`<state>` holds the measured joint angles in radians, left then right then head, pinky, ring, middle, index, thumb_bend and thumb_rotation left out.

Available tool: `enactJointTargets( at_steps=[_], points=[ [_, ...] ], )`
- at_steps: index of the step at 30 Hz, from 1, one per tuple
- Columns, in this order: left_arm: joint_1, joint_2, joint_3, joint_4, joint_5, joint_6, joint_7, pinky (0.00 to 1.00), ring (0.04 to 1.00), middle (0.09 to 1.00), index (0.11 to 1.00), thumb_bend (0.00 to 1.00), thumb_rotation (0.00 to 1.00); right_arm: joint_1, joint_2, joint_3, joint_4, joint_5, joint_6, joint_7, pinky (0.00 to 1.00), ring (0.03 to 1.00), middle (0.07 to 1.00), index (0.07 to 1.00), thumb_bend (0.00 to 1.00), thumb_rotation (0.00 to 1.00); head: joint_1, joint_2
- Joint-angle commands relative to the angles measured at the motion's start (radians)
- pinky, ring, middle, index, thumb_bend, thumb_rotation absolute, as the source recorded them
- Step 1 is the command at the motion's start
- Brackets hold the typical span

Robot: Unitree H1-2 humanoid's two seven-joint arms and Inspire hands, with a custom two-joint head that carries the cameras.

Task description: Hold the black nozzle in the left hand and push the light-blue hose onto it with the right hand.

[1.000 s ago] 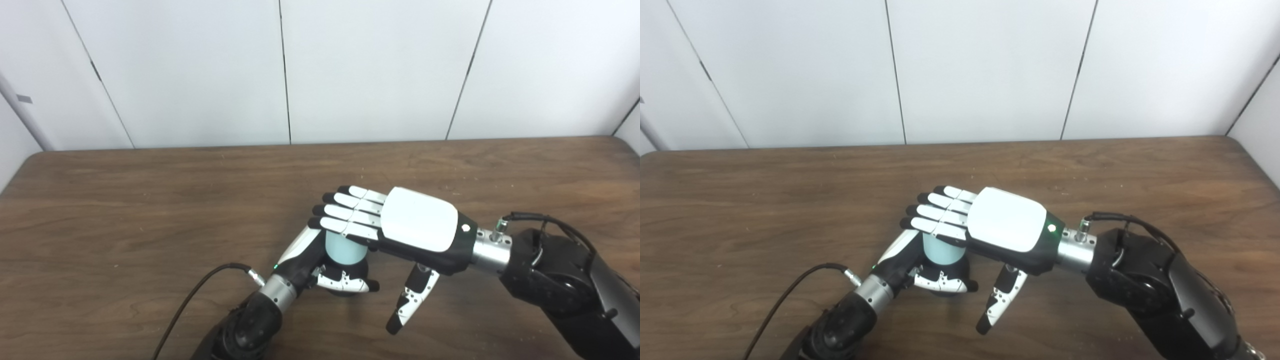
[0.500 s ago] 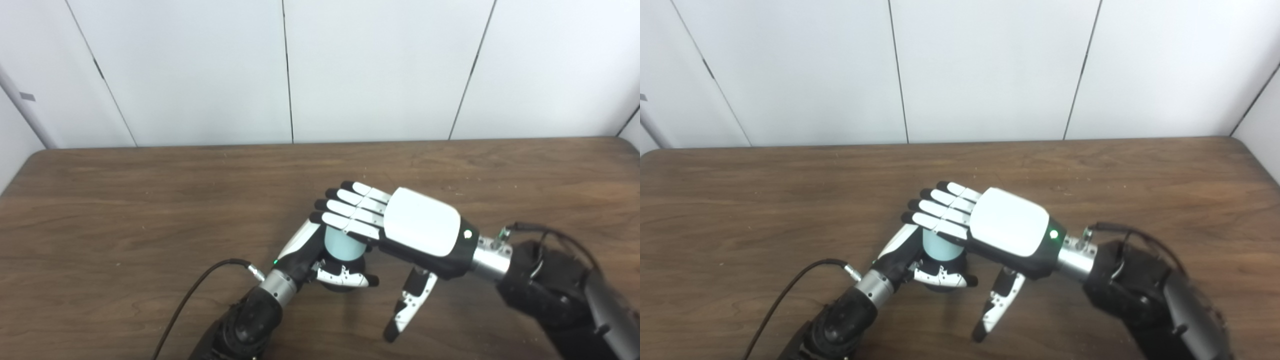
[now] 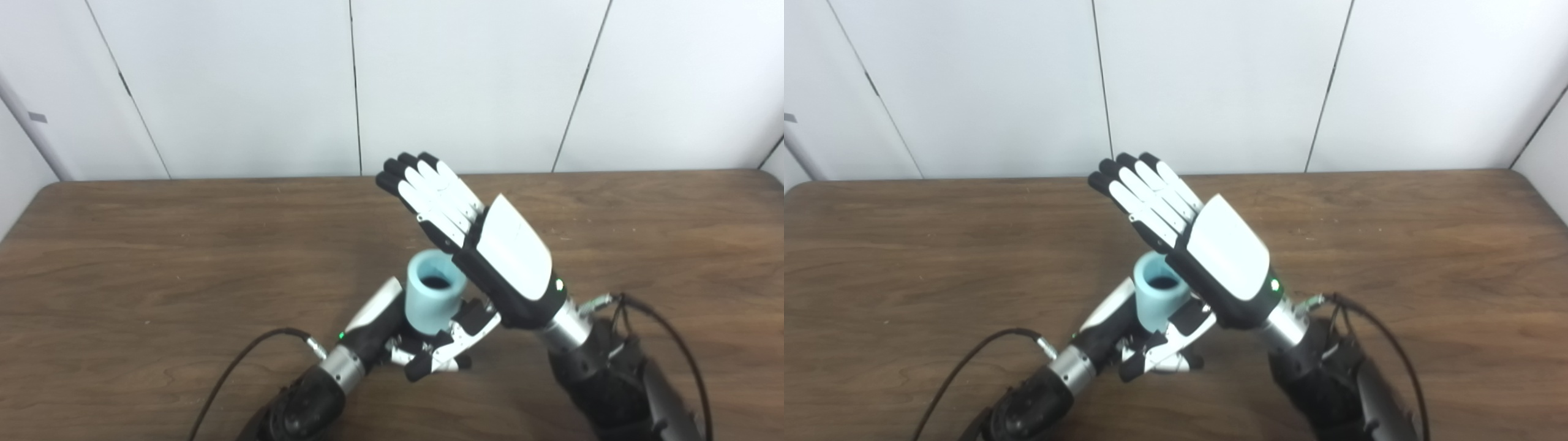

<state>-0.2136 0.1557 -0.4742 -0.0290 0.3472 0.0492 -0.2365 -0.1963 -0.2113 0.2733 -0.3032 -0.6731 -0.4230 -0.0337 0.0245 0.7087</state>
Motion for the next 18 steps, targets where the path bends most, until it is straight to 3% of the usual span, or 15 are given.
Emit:
enactJointTargets(
  at_steps=[1, 6, 10, 15, 18],
  points=[
    [0.005, 0.053, -0.017, 0.013, 0.036, 0.01, -0.057, 1.0, 0.991, 0.989, 0.978, 1.0, 0.33, -0.001, -0.003, -0.038, -0.018, 0.032, 0.017, -0.004, 1.0, 1.0, 1.0, 1.0, 1.0, 0.64, 0.002, -0.001],
    [-0.017, 0.12, -0.027, -0.03, 0.056, -0.062, -0.098, 1.0, 1.0, 1.0, 1.0, 1.0, 0.37, 0.042, 0.001, -0.073, -0.001, 0.034, 0.024, -0.005, 1.0, 1.0, 1.0, 1.0, 1.0, 0.67, 0.005, -0.002],
    [-0.011, 0.156, 0.002, -0.053, 0.008, -0.151, -0.108, 1.0, 1.0, 1.0, 1.0, 1.0, 0.37, 0.08, 0.016, -0.089, 0.032, 0.026, 0.018, -0.03, 1.0, 1.0, 1.0, 1.0, 1.0, 0.68, 0.013, 0.001],
    [0.016, 0.167, 0.063, -0.064, -0.056, -0.267, -0.09, 1.0, 1.0, 1.0, 1.0, 1.0, 0.36, 0.113, 0.025, -0.099, 0.079, 0.023, -0.001, -0.057, 1.0, 1.0, 1.0, 1.0, 1.0, 0.68, 0.004, -0.001],
    [0.033, 0.161, 0.1, -0.074, -0.075, -0.302, -0.077, 1.0, 1.0, 1.0, 1.0, 1.0, 0.36, 0.118, 0.022, -0.107, 0.078, 0.034, 0.003, -0.052, 1.0, 1.0, 1.0, 1.0, 1.0, 0.68, 0.007, -0.003]
  ],
)
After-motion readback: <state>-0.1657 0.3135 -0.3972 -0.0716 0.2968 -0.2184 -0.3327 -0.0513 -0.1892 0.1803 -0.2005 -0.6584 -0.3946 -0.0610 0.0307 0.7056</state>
